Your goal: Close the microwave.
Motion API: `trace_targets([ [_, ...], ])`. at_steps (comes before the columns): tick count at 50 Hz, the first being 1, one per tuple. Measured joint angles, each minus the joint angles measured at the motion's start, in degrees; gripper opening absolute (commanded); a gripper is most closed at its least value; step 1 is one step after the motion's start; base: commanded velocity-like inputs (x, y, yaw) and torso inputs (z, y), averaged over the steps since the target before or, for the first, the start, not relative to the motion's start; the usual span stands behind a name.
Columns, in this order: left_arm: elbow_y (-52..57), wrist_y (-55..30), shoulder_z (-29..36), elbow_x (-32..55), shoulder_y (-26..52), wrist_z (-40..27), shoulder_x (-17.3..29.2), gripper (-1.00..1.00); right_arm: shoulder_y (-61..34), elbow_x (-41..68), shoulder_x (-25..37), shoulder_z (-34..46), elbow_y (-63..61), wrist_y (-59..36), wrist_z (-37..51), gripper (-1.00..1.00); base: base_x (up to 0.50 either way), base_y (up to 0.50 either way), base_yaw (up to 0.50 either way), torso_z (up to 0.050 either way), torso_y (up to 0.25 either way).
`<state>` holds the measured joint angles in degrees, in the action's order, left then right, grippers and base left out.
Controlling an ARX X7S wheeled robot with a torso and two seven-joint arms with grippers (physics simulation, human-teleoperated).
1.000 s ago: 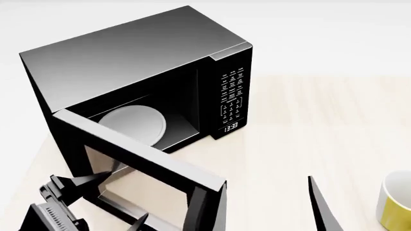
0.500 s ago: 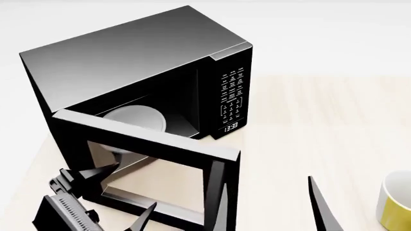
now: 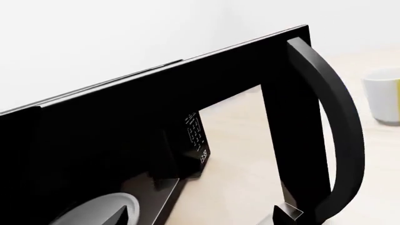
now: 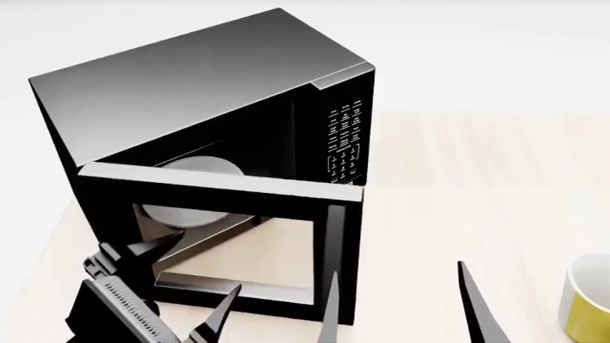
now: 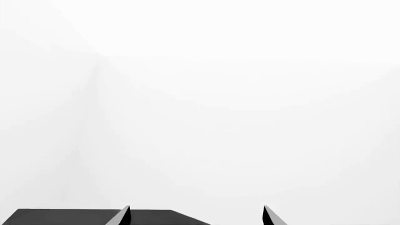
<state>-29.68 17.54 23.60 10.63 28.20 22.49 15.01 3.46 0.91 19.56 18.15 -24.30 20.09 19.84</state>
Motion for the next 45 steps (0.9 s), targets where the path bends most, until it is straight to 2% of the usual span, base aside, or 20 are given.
trace_targets([
  [45, -11.04, 4.97, 0.35, -2.62, 5.86, -6.54, -4.76, 1.0, -0.18, 0.58, 0.88, 0.85, 0.29, -0.01, 0.84, 1.0, 0.0, 0.0, 0.0, 0.0, 0.001],
])
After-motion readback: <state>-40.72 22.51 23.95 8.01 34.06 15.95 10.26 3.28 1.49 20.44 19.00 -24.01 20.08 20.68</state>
